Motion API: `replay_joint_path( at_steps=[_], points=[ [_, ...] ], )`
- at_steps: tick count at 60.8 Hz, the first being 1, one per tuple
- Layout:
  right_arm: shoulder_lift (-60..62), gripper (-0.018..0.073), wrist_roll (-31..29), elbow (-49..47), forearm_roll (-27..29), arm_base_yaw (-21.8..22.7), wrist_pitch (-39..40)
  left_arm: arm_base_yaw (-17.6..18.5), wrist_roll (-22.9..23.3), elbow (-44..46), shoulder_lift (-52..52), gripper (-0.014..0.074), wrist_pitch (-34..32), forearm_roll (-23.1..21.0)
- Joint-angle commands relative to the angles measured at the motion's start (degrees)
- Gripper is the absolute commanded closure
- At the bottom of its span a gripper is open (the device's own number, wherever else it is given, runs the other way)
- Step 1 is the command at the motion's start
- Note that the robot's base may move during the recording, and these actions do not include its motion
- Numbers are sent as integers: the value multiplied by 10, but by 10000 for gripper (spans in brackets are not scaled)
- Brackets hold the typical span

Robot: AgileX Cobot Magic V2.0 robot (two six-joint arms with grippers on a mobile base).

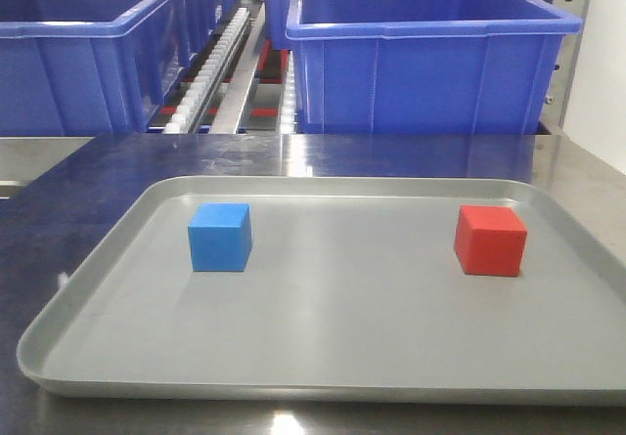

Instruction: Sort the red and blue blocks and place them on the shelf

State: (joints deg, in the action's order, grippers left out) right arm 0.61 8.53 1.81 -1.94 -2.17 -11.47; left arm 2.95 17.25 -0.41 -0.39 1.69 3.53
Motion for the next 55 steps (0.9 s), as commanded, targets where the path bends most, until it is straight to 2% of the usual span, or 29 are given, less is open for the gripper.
replay_joint_path(
  at_steps=[1, 11, 35, 41, 55],
  points=[
    [12, 504, -6, -14, -9, 3, 51, -2, -1, -14, -8, 472, -49, -3],
    [12, 504, -6, -14, -9, 3, 98, -2, -1, -14, -8, 472, -49, -3],
    [-12, 504, -3, -17, -9, 2, 152, -2, -1, -14, -8, 472, -49, -3],
    [-88, 504, 10, -46, -9, 0, 155, -2, -1, -14, -8, 472, -49, -3],
    [-354, 504, 10, -150, -9, -18, 148, -2, -1, -14, -8, 472, -49, -3]
  ],
)
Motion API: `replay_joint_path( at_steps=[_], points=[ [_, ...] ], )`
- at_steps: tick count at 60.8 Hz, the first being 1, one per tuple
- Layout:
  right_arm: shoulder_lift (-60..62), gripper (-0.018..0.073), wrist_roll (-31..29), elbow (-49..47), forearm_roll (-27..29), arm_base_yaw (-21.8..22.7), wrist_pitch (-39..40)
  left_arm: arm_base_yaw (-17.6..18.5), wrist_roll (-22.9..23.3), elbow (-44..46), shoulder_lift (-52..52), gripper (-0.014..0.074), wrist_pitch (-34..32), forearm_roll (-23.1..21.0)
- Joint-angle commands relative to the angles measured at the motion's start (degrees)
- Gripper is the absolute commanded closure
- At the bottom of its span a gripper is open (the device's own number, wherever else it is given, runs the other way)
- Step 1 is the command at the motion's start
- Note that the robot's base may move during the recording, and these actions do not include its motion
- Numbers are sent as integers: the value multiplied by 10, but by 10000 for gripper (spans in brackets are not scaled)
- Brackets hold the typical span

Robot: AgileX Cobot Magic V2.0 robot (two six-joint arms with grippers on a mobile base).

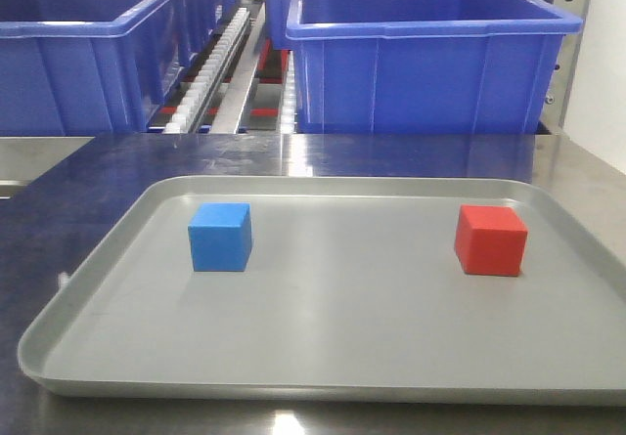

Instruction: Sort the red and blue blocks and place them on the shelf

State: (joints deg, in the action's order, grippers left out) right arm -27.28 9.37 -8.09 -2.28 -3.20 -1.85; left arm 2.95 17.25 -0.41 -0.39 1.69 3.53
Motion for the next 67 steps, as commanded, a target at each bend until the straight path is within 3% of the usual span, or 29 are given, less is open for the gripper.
replay_joint_path(
  at_steps=[1, 9, 19, 29, 35, 40, 46, 67],
  points=[
    [-98, 504, 2, -63, -6, -11, 52, -2, -1, -14, -8, 472, -49, -3],
    [-232, 504, 2, -155, 4, -30, 14, -2, -1, -14, -8, 472, -49, -3],
    [-351, 503, 2, -283, 58, -49, -111, -2, -1, -14, -8, 472, -49, -3],
    [-425, 492, 2, -385, 71, -69, -205, -2, -1, -14, -8, 472, -49, -3],
    [-461, 363, 2, -428, 72, -80, -241, -2, -1, -14, -8, 472, -49, -3],
    [-486, 119, 2, -449, 71, -92, -250, -2, -1, -14, -8, 472, -49, -3],
    [-504, -57, 2, -460, 72, -109, -246, -2, -1, -14, -8, 472, -49, -3],
    [-526, -31, 2, -488, 74, -176, -252, -2, -1, -14, -7, 472, -49, -3]
  ],
)
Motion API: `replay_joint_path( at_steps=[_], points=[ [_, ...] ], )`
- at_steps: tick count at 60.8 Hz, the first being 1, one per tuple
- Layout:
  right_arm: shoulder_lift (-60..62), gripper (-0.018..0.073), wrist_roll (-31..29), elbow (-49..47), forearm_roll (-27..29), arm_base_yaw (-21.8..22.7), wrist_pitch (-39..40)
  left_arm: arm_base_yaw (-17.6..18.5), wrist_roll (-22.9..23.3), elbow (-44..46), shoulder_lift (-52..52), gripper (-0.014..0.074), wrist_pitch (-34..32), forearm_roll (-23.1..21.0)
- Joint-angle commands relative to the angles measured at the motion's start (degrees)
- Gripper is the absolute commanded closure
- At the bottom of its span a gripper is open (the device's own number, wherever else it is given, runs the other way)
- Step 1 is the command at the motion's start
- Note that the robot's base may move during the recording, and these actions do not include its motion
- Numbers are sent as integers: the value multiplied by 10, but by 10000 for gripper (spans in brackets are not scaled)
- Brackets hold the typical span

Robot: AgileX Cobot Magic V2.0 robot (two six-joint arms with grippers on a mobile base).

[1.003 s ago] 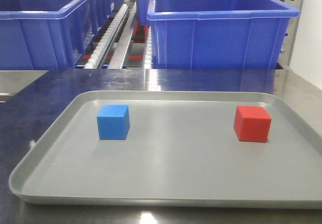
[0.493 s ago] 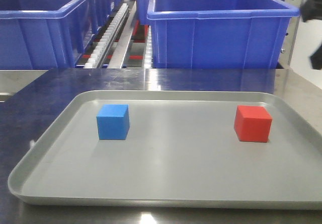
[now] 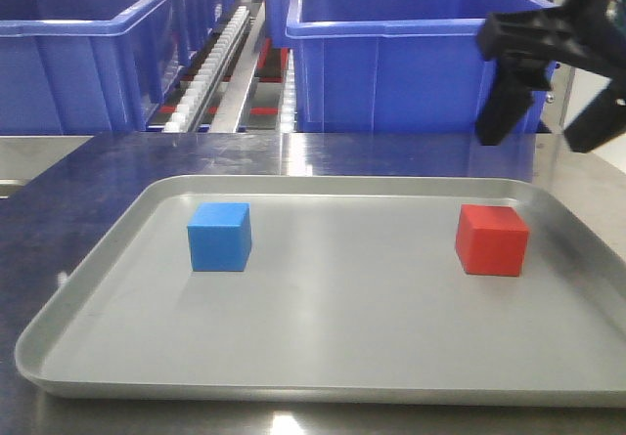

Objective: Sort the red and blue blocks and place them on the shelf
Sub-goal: 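Lower the right gripper over the red cube and close on it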

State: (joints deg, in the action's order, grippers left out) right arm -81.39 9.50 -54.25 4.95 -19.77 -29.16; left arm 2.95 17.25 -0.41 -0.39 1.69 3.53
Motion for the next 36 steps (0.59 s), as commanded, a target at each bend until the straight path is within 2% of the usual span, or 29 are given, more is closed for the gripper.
replay_joint_path(
  at_steps=[1, 20, 36],
  points=[
    [16, -31, 0, -26, 1, -13, 21, -2, -1, -14, -7, 472, -49, -3],
    [-7, -31, 0, -26, 4, -60, -8, -2, -1, -14, -7, 472, -49, -3],
    [-33, -31, 0, -26, 12, -63, -41, -2, -1, -14, -7, 472, -49, -3]
  ],
)
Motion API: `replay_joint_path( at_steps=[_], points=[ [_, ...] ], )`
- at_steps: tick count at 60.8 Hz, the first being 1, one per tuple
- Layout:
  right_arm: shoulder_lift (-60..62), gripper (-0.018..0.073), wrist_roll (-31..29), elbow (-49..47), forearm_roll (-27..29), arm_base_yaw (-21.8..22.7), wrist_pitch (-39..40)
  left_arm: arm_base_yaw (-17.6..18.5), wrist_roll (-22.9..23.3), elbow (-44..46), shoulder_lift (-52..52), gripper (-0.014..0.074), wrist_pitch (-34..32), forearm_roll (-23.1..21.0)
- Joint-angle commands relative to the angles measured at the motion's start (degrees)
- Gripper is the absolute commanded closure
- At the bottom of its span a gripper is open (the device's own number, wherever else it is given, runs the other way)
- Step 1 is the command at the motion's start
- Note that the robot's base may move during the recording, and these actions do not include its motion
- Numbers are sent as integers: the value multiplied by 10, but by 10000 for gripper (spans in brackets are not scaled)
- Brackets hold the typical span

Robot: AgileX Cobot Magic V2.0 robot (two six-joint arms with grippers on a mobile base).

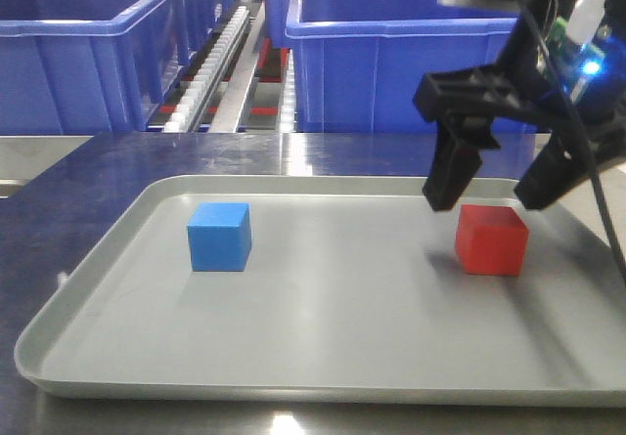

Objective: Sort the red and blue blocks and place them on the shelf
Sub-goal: 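Lower the right gripper over the red cube and close on it, then lift the red cube up and away from the tray with the right gripper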

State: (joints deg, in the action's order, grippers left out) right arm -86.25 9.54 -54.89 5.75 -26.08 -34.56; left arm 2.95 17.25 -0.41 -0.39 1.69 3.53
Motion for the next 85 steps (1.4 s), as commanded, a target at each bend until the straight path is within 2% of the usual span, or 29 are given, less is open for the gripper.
replay_joint_path(
  at_steps=[1, 47, 52, 56, 70, 85],
  points=[
    [15, -31, 0, -20, 4, 0, 13, -2, -1, -14, -7, 472, -49, -3],
    [-25, -24, 0, -20, 4, 0, 7, -2, -1, -14, -7, 472, -49, -3],
    [-25, 36, 0, -20, 4, 0, 5, -2, -1, -14, -7, 472, -49, -3],
    [-25, 125, 0, -20, 4, 0, 1, -2, -1, -14, -7, 472, -49, -3],
    [-19, 523, 0, -20, 4, 0, -9, -2, -1, -14, -7, 472, -49, -3],
    [33, 503, 0, -20, 4, 0, 27, -2, -1, -14, -7, 472, -49, -3]
  ],
)
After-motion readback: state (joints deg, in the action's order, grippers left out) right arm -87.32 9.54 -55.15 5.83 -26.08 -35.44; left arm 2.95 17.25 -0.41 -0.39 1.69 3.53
